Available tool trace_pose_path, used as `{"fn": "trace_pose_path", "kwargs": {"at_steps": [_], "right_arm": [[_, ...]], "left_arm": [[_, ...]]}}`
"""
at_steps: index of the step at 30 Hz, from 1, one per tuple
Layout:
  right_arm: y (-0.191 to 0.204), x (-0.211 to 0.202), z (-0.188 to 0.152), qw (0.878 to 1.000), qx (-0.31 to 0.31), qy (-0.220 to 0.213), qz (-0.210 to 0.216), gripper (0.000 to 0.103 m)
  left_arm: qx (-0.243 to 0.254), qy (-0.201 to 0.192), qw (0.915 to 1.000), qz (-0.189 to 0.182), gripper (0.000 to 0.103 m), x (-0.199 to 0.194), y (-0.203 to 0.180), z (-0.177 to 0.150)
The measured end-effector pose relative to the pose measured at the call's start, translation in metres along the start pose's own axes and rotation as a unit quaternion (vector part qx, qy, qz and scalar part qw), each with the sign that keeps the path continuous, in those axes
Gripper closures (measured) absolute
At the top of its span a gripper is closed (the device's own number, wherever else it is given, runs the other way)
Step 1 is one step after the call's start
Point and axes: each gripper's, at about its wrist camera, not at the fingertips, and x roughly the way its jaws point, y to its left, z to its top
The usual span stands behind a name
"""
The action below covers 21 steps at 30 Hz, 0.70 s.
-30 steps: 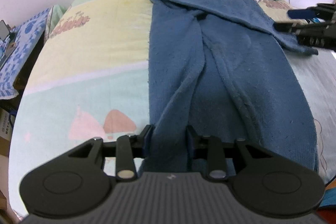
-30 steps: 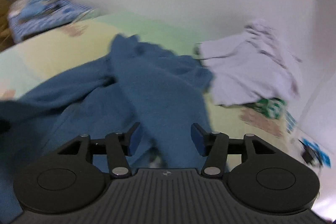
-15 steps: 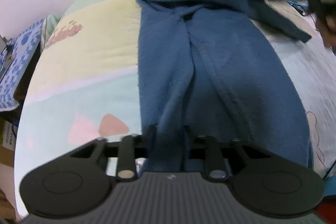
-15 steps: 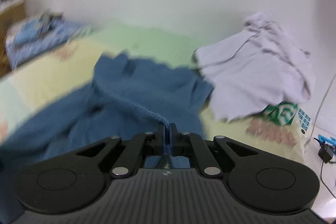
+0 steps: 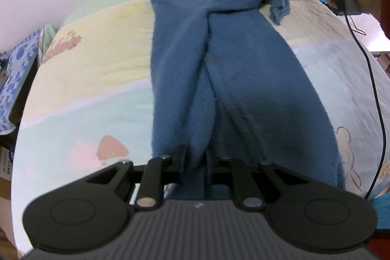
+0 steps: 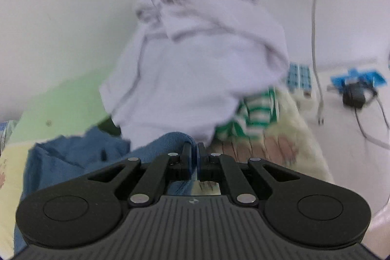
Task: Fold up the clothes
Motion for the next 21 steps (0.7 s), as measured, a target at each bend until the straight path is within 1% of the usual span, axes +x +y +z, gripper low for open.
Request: {"fn": "trace_pose_path", "kwargs": {"at_steps": [1, 2, 3, 4, 5, 7, 9, 11, 14, 17, 18, 20, 21], "right_arm": [[0.0, 0.002, -0.003, 1.0, -0.003, 0.012, 0.008, 0.096], [-0.001, 0.001, -0.005, 1.0, -0.008, 0.012, 0.012, 0.092], [-0.004, -0.004, -0.007, 1.0, -0.008, 0.006, 0.011, 0.079], [-0.007, -0.009, -0.008, 1.0, -0.006, -0.001, 0.008, 0.061], [-0.01, -0.015, -0.009, 1.0, -0.004, -0.009, 0.006, 0.056], [-0.014, -0.032, -0.018, 1.0, -0.001, -0.012, 0.022, 0.055], [-0.009, -0.049, -0.037, 0.998, -0.022, 0.003, 0.057, 0.055], [0.002, -0.058, -0.06, 0.995, -0.048, 0.017, 0.084, 0.054], [0.024, -0.051, -0.086, 0.992, -0.074, 0.031, 0.094, 0.053], [0.033, -0.039, -0.092, 0.994, -0.047, 0.022, 0.098, 0.053], [0.034, -0.034, -0.093, 0.995, -0.042, 0.024, 0.091, 0.054], [0.035, -0.024, -0.093, 0.996, -0.034, 0.032, 0.074, 0.063], [0.033, -0.024, -0.091, 0.996, -0.033, 0.029, 0.072, 0.078]], "left_arm": [[0.003, 0.001, 1.0, 0.0, 0.091, 0.001, -0.002, 0.0], [0.005, 0.002, 1.0, 0.001, 0.091, 0.002, -0.004, 0.0], [0.006, 0.004, 1.0, 0.002, 0.091, 0.003, -0.005, 0.001], [0.007, 0.005, 1.0, 0.003, 0.09, 0.004, -0.006, 0.001], [0.005, 0.005, 1.0, 0.002, 0.087, 0.004, -0.005, 0.002], [-0.001, 0.003, 1.0, 0.001, 0.085, 0.002, -0.003, 0.002], [0.0, 0.006, 1.0, 0.002, 0.082, 0.004, -0.003, 0.002], [0.004, 0.01, 0.9999, 0.001, 0.082, 0.007, -0.005, 0.001], [0.021, 0.014, 0.9997, -0.005, 0.081, 0.01, -0.014, 0.005], [0.037, 0.019, 0.9991, -0.001, 0.08, 0.015, -0.022, 0.008], [0.04, 0.02, 0.999, 0.0, 0.08, 0.015, -0.024, 0.009], [0.042, 0.02, 0.9989, 0.002, 0.079, 0.016, -0.027, 0.008], [0.041, 0.019, 0.999, 0.002, 0.079, 0.015, -0.028, 0.007]]}}
